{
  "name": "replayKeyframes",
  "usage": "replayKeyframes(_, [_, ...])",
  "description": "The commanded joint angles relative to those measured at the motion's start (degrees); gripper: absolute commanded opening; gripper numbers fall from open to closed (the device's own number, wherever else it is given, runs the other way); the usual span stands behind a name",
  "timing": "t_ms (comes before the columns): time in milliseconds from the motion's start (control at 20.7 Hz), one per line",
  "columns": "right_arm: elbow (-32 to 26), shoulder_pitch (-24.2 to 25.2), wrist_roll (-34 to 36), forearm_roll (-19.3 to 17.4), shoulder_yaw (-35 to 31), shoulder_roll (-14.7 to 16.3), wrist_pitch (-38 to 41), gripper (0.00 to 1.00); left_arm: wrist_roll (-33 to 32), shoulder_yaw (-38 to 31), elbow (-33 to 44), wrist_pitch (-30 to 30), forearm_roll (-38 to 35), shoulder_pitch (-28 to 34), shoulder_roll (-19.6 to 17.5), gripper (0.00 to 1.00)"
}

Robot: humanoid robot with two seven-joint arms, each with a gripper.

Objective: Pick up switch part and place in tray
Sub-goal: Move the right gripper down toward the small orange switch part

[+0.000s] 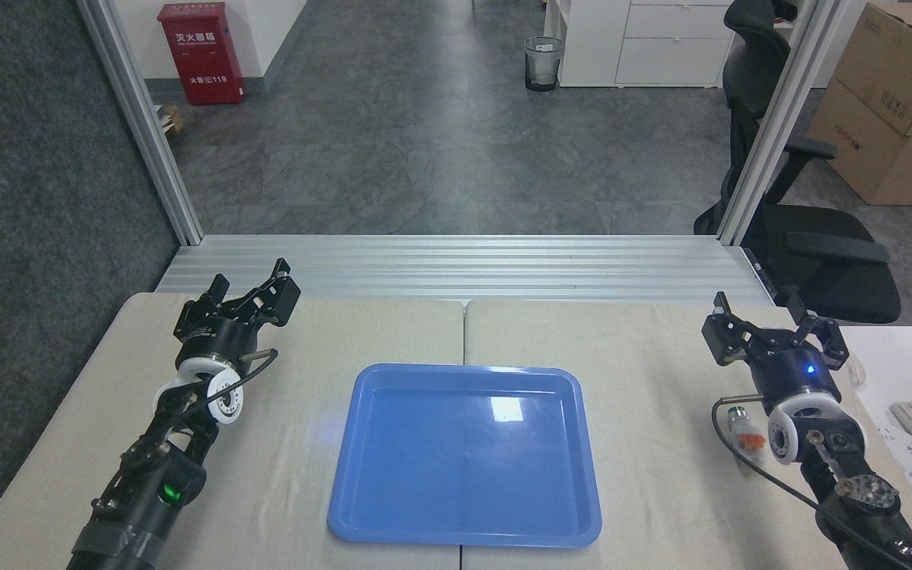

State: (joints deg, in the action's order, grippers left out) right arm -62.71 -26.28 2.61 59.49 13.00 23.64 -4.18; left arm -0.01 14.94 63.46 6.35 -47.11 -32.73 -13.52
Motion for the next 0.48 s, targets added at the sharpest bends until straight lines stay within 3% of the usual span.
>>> replayKeyframes(0, [-0.21, 0.00, 0.02, 0.10, -0.08, 0.01, -0.04, 0.98, 0.01, 0.00, 0.00, -0.02, 0.00, 0.04, 0.07, 1.00])
replayKeyframes(434, [-0.30, -0.09, 0.55, 0.10, -0.34, 0.36, 1.19, 0.99, 0.01, 0.00, 0.00, -0.02, 0.00, 0.03, -0.02, 1.00])
